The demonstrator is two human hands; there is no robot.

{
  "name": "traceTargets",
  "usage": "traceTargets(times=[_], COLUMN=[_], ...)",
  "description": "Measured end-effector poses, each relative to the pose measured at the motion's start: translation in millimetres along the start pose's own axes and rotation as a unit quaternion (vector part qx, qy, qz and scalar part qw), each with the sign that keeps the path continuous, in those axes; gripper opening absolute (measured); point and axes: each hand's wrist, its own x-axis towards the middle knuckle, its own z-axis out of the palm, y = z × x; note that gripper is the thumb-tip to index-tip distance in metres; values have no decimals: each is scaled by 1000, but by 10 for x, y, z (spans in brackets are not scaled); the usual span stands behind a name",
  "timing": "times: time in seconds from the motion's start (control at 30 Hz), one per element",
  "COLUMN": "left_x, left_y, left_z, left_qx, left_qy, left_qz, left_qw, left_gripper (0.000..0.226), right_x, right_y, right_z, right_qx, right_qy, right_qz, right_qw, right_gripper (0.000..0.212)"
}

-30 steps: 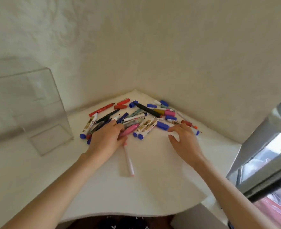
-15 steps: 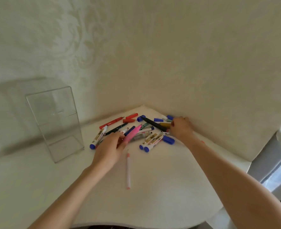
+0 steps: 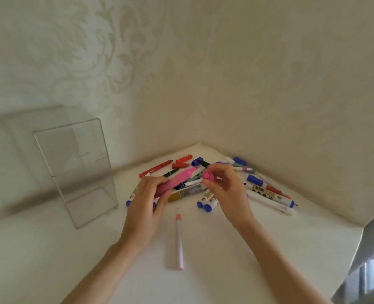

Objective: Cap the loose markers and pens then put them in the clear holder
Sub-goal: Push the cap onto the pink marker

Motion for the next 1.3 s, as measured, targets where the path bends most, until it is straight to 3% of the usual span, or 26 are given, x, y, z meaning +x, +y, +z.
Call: traceTargets(times=[0.1, 0.2, 0.27, 0.4, 0.53, 0.7, 0.87, 1.17, 1.23, 1.3], left_x=[8, 22, 10, 6, 16, 22, 8, -80, -88, -99], left_y=[-29, -19, 2, 27, 45, 32, 29, 165, 147, 127], left_z=[16, 28, 42, 64, 55, 55, 47, 94, 87, 59], left_qx=[24, 17, 18, 35, 58, 55, 48, -122, -184, -310], left_qy=[-12, -24, -43, -78, -80, -77, -74, -88, -110, -143], left_qz=[11, 9, 18, 31, 43, 34, 26, -47, -98, -201], left_qw=[1000, 1000, 999, 996, 994, 995, 996, 987, 972, 918], left_gripper=[21, 20, 21, 22, 22, 23, 24, 12, 9, 10], right_x=[-5, 18, 30, 38, 36, 29, -23, -100, -108, -105], right_y=[17, -39, -49, -11, -24, -55, -84, -99, -113, -142], right_z=[12, 9, 7, -6, -2, 8, 60, 170, 176, 176], right_qx=[-26, 143, 242, 313, 391, 356, 192, 148, 133, 123], right_qy=[-6, 60, 100, 129, 124, 94, 59, 77, 83, 80], right_qz=[5, 59, 116, 192, 190, 139, 46, 49, 34, 5], right_qw=[1000, 986, 958, 921, 892, 919, 979, 985, 987, 989], right_gripper=[25, 13, 21, 23, 14, 17, 15, 15, 17, 23])
